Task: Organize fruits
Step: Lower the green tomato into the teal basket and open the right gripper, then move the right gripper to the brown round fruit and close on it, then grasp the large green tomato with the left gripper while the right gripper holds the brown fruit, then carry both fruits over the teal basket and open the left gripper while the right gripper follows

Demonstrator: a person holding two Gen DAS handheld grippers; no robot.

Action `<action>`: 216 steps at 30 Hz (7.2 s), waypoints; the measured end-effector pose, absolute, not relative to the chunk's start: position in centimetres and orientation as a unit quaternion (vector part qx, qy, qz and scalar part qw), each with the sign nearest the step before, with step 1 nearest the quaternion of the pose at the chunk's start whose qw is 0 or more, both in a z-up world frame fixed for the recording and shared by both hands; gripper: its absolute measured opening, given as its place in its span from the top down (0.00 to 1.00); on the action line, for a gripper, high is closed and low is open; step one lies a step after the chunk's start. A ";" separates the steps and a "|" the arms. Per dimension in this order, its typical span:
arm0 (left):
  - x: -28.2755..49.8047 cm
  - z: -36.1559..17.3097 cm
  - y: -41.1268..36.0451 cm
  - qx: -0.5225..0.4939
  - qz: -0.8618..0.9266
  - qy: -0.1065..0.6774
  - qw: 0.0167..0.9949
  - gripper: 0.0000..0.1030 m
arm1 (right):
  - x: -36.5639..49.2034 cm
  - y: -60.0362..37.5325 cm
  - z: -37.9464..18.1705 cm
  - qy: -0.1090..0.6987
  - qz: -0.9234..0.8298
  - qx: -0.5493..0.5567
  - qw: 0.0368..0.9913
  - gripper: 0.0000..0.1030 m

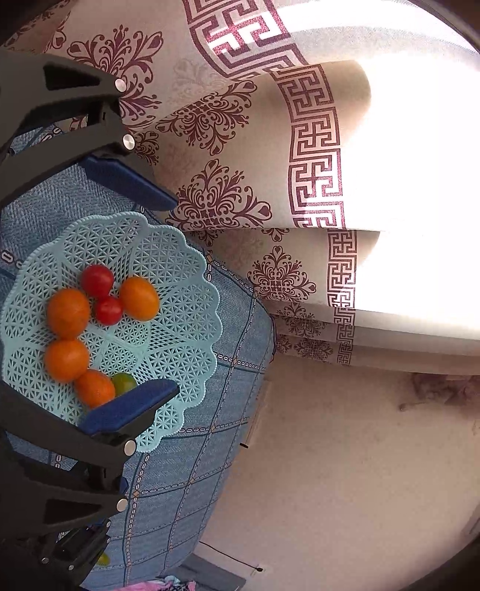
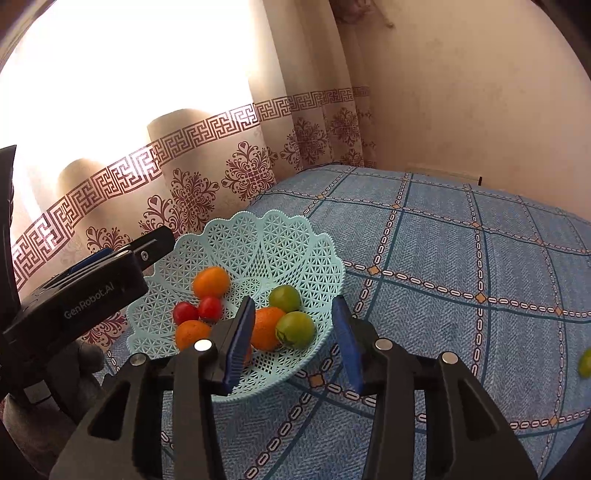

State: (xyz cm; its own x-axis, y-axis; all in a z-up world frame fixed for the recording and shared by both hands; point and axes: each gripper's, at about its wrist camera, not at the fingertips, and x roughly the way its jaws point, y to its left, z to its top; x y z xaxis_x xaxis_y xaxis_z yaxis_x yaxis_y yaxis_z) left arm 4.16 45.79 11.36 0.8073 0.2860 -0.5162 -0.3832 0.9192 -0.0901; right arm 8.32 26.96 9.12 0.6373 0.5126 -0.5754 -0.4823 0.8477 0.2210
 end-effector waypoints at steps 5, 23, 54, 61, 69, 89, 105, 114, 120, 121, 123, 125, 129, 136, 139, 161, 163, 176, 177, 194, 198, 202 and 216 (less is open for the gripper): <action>4.2 11.3 45.5 -0.093 0.178 0.255 0.946 0.04 | 8.1 26.3 9.0 0.324 0.270 0.027 0.906 0.54; 4.2 11.6 44.4 -0.078 0.171 0.253 0.949 0.03 | 7.8 24.4 9.0 0.321 0.252 0.043 0.912 0.40; 4.1 11.1 37.5 -0.011 0.102 0.265 0.959 0.03 | 6.5 17.2 6.7 0.342 0.180 0.035 0.922 0.34; 3.8 10.8 35.0 0.008 0.069 0.269 0.961 0.03 | 5.2 14.2 6.0 0.347 0.151 0.035 0.925 0.34; 3.9 9.5 32.6 0.018 0.027 0.297 0.954 0.03 | 3.6 10.4 5.5 0.340 0.111 0.027 0.933 0.34; 3.6 9.3 25.4 0.051 -0.040 0.317 0.946 0.03 | -1.0 -0.9 4.5 0.340 0.011 0.003 0.940 0.34; 5.4 7.3 18.6 0.067 -0.097 0.356 0.927 0.03 | -1.1 -3.7 2.0 0.404 0.032 0.035 0.913 0.47; 7.3 6.0 16.2 0.074 -0.124 0.380 0.914 0.03 | -0.9 -3.6 1.3 0.416 0.044 0.044 0.907 0.60; 9.0 5.1 13.9 0.074 -0.145 0.392 0.905 0.03 | -0.9 -4.5 2.0 0.404 0.040 0.055 0.912 0.60; 9.3 4.9 13.3 0.073 -0.149 0.394 0.904 0.03 | -0.8 -4.6 2.1 0.400 0.039 0.053 0.914 0.60; 9.9 4.7 12.3 0.070 -0.158 0.398 0.901 0.03 | -0.6 -4.6 2.5 0.391 0.034 0.046 0.918 0.60; 10.6 4.5 11.1 0.068 -0.165 0.402 0.898 0.03 | -0.4 -4.6 2.7 0.386 0.033 0.042 0.921 0.60; 11.7 4.3 8.6 0.074 -0.182 0.397 0.896 0.03 | -0.1 -4.9 2.5 0.388 0.037 0.046 0.920 0.60; 13.8 3.3 5.4 0.079 -0.212 0.407 0.885 0.18 | 0.1 -5.1 2.0 0.396 0.038 0.057 0.916 0.60; 14.8 2.6 4.6 0.069 -0.220 0.417 0.879 0.22 | 0.2 -5.1 1.8 0.399 0.039 0.058 0.914 0.60; 13.1 2.1 5.9 0.075 -0.229 0.418 0.876 0.66 | 0.4 -4.8 1.7 0.398 0.030 0.062 0.915 0.60; 12.4 2.6 6.7 0.077 -0.222 0.415 0.879 0.66 | 0.3 -4.7 1.7 0.398 0.030 0.060 0.915 0.60; 6.7 5.3 12.8 0.070 -0.195 0.391 0.897 0.66 | -0.6 -2.2 2.5 0.391 0.048 0.052 0.918 0.60; 6.3 5.4 13.2 0.068 -0.192 0.390 0.898 0.66 | -0.7 -1.9 2.6 0.390 0.050 0.051 0.918 0.60; 3.8 8.6 22.7 0.028 -0.115 0.343 0.932 0.66 | 0.1 4.3 5.8 0.355 0.109 0.045 0.927 0.60; 3.7 9.5 24.9 0.018 -0.098 0.332 0.938 0.66 | 0.7 6.7 6.7 0.350 0.130 0.032 0.927 0.60; 3.8 10.1 27.4 0.005 -0.077 0.324 0.943 0.66 | 1.2 9.1 7.5 0.346 0.146 0.018 0.927 0.60; 4.4 10.4 36.9 -0.021 0.006 0.312 0.950 0.66 | 4.5 17.5 10.4 0.321 0.201 -0.009 0.926 0.60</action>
